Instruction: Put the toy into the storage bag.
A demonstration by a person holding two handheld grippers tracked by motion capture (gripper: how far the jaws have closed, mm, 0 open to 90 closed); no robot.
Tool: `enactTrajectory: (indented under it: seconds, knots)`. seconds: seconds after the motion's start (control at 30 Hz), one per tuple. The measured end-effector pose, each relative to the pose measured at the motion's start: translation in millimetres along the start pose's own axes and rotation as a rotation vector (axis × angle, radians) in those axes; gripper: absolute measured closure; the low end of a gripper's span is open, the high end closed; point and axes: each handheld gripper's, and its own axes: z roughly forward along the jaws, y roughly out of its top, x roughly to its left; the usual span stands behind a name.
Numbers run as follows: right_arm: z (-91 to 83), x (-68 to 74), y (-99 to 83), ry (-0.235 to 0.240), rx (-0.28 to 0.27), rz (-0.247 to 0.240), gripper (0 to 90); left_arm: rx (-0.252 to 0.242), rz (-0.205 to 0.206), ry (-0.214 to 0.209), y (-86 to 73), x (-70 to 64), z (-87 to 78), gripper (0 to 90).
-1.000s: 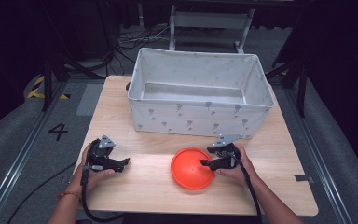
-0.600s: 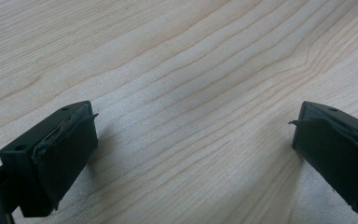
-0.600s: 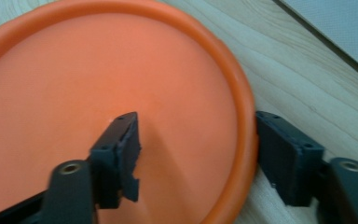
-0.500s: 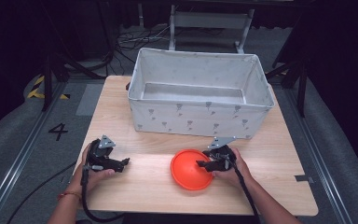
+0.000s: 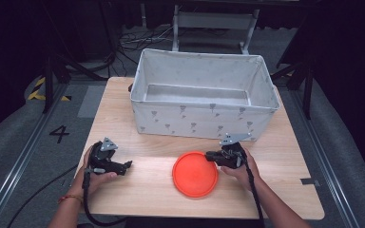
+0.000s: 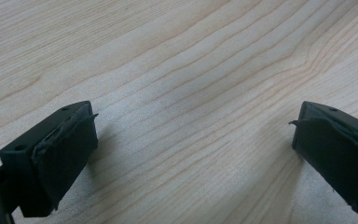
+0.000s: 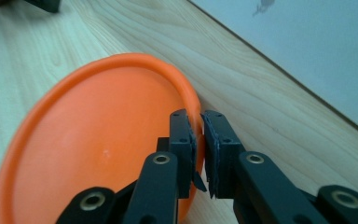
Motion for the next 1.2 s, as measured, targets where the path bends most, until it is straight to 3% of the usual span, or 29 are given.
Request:
enactTrajectory:
  seconds: [0.33, 0.43, 0.6, 1.2]
  knots:
    - [-28.1, 13.3, 13.1, -0.038, -0.027, -0.129, 83.1, 0.004, -0.006, -0.015, 0.4, 0.0, 0.7, 0.3]
    - [-39.0, 16.2, 17.3, -0.057, -0.024, -0.172, 83.1, 0.0, 0.009, -0.014, 1.0, 1.2, 1.2, 0.1]
    - [-53.8, 19.3, 22.8, -0.063, -0.03, -0.21, 83.1, 0.005, 0.004, -0.023, 1.3, 0.9, 1.4, 0.1]
    - [-82.3, 29.0, 40.6, -0.122, 0.009, -0.302, 83.2, 0.008, 0.007, -0.028, 1.7, 1.0, 1.5, 0.2]
